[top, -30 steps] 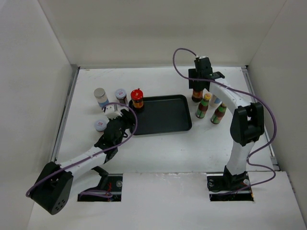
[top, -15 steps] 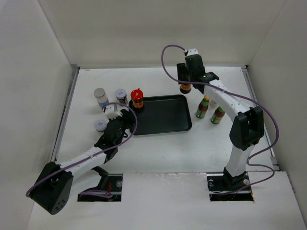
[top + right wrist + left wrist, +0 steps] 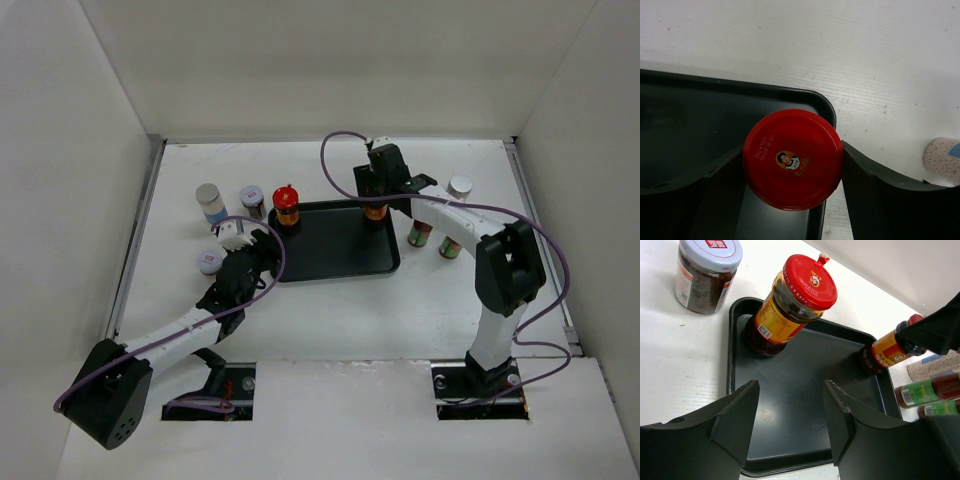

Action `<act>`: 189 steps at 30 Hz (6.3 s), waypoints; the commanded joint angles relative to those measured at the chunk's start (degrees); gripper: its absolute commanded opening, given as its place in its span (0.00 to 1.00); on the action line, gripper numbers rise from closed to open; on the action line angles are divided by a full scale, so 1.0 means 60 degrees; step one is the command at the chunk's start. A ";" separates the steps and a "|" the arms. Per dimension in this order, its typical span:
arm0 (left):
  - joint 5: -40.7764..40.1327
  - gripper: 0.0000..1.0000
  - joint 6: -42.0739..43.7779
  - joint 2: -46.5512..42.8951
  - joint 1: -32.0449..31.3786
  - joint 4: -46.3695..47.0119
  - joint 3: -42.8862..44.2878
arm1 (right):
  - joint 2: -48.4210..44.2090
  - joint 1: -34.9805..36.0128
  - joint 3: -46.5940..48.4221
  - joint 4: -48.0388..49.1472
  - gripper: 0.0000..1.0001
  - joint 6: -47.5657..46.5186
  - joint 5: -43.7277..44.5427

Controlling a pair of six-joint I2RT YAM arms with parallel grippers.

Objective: Organize the condiment bottles

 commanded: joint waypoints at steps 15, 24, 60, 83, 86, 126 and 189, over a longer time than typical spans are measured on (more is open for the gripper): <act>-0.0032 0.53 -0.0101 0.0082 -0.0055 0.0585 0.0000 | -0.0888 0.0038 -0.0619 0.2307 0.90 0.0074 0.0649; -0.0047 0.53 -0.0057 0.0053 -0.0157 0.0585 0.0030 | -0.3405 0.0419 -0.1305 0.1720 0.71 0.0088 0.1833; 0.0070 0.53 -0.0116 0.0492 -0.0158 0.0688 0.0074 | -0.4376 -0.1236 -0.3300 0.0182 0.46 0.2067 0.1953; 0.0070 0.53 -0.0174 0.0595 -0.0202 0.0746 0.0073 | -0.6061 0.0739 -0.2569 -0.0286 0.24 0.1422 0.3140; 0.0056 0.53 -0.0160 0.0479 -0.0230 0.0746 0.0059 | -0.5652 0.1428 -0.2056 -0.0346 0.24 0.1378 0.3081; -0.0018 0.53 -0.0204 0.0639 -0.0187 0.0878 0.0000 | 0.1116 0.2441 0.2941 0.2467 0.24 0.1026 0.0972; -0.0003 0.56 0.0148 0.0463 -0.0773 0.0937 0.0147 | -0.6560 -0.2100 -0.5585 0.0973 0.56 0.2667 0.3960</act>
